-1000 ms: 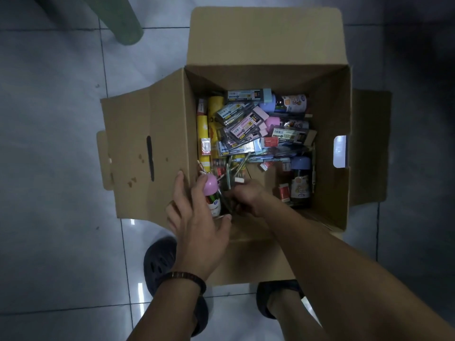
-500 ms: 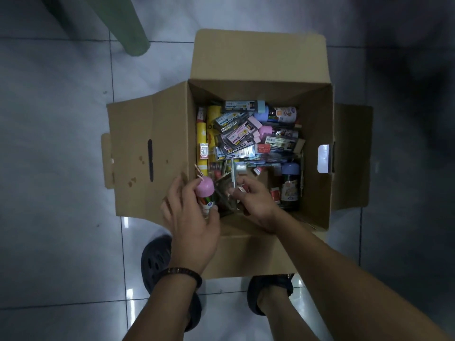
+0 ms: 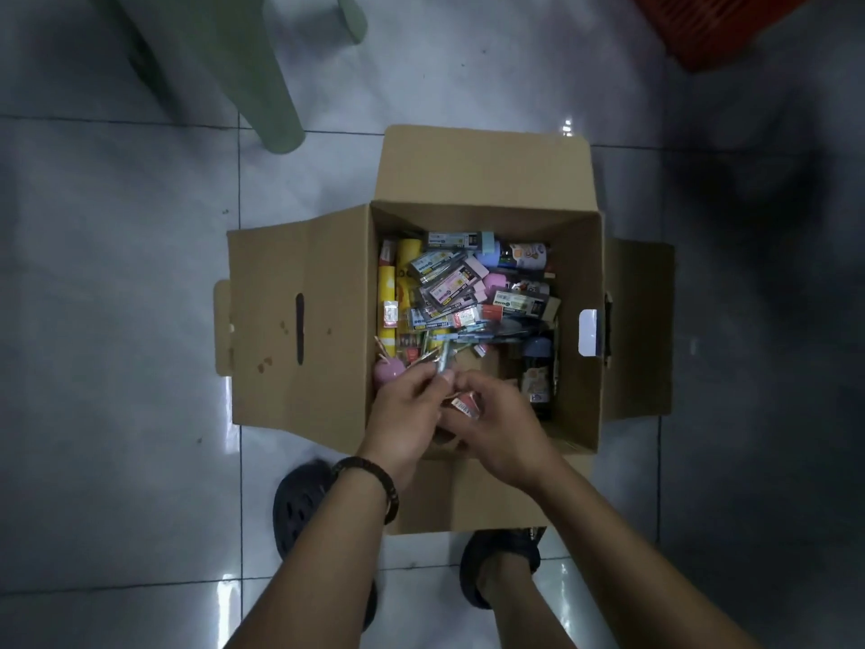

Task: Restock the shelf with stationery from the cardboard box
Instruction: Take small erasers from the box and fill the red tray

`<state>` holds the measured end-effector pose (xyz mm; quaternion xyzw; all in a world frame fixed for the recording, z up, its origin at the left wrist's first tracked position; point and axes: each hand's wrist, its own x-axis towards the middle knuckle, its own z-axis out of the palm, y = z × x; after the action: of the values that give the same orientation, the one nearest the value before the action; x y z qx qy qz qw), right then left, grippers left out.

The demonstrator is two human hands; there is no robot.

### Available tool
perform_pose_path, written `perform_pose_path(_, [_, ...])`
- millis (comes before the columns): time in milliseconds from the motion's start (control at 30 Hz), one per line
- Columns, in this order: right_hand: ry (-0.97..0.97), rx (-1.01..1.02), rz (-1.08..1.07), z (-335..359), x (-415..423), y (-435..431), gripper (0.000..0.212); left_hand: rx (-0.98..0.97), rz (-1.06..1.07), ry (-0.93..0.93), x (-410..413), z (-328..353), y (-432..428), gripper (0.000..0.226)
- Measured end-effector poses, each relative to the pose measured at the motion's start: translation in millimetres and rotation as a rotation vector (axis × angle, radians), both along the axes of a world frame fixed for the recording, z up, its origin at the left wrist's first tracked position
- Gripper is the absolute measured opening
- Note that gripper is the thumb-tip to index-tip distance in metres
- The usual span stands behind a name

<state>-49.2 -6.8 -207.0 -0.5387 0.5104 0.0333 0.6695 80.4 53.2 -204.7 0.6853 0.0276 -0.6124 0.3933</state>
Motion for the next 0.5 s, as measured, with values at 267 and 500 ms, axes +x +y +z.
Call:
perform_pose_path(267, [0.374,-0.140,-0.348,-71,20,-35,0.017,0.093,0.063,-0.240,21,-17,20,0.025])
perform_pose_path(500, [0.757,-0.755,0.503,-147,41,-81,0.047,0.001,-0.016,-0.145,18,-25,35,0.025])
